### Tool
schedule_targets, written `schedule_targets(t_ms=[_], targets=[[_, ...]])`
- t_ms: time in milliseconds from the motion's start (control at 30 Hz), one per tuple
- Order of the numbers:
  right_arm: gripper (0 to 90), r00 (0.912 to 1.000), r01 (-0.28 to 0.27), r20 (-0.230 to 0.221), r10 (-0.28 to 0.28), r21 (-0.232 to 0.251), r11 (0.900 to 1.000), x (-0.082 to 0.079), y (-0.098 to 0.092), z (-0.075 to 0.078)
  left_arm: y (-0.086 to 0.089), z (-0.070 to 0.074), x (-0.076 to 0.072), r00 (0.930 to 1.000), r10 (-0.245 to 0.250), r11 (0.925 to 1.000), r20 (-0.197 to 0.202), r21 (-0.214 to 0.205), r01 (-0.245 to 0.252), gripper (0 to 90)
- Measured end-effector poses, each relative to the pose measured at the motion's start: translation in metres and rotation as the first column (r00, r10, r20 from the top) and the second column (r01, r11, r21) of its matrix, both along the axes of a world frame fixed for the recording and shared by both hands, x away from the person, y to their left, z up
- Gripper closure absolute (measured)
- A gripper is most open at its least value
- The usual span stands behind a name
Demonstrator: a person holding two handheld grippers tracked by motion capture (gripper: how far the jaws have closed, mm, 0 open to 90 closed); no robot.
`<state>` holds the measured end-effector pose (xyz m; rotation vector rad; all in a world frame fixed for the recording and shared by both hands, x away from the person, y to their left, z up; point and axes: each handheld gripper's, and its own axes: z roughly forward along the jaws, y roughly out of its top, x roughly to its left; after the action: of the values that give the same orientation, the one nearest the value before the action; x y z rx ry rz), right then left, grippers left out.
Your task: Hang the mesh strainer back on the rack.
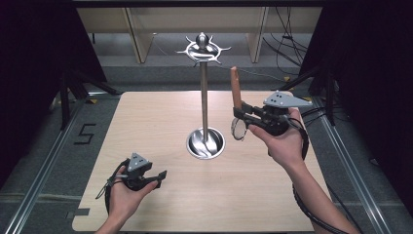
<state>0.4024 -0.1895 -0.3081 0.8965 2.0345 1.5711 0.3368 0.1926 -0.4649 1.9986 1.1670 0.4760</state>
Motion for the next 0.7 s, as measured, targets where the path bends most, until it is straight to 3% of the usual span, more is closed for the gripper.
schedule_targets(t_ms=[33, 200, 233, 267, 367, 700], targets=[[69.8, 1.0000, 0.005, 0.005, -0.005, -0.005, 1.0000, 0.000, 0.000, 0.001, 0.002, 0.001, 0.000, 0.9999, -0.013, 0.9997, -0.005, 0.021, 0.014, 35.4], [69.8, 0.9999, 0.011, -0.005, -0.011, 0.011, 0.9999, 0.000, 0.003, 0.004, 0.001, 0.001, 0.000, 1.0000, -0.009, 0.9999, 0.000, 0.012, 0.009, 35.3], [69.8, 0.9998, 0.002, 0.019, -0.002, -0.008, 1.0000, 0.001, 0.002, 0.005, 0.002, 0.001, 0.000, 0.9999, -0.017, 0.9996, 0.003, 0.021, 0.017, 35.2], [69.8, 0.9998, 0.008, 0.018, -0.008, -0.005, 1.0000, 0.001, 0.003, 0.005, -0.003, -0.001, 0.000, 0.9995, 0.025, 0.9985, 0.021, -0.050, -0.024, 35.2], [69.8, 1.0000, 0.010, 0.001, -0.010, 0.006, 0.9999, 0.000, 0.003, 0.007, -0.003, -0.001, 0.000, 0.9993, 0.033, 0.9988, 0.020, -0.036, -0.032, 35.1], [69.8, 0.9999, 0.004, 0.011, -0.004, 0.012, 0.9999, 0.002, 0.006, 0.012, -0.004, -0.001, 0.000, 0.9991, 0.036, 0.9985, 0.024, -0.043, -0.035, 35.0]])
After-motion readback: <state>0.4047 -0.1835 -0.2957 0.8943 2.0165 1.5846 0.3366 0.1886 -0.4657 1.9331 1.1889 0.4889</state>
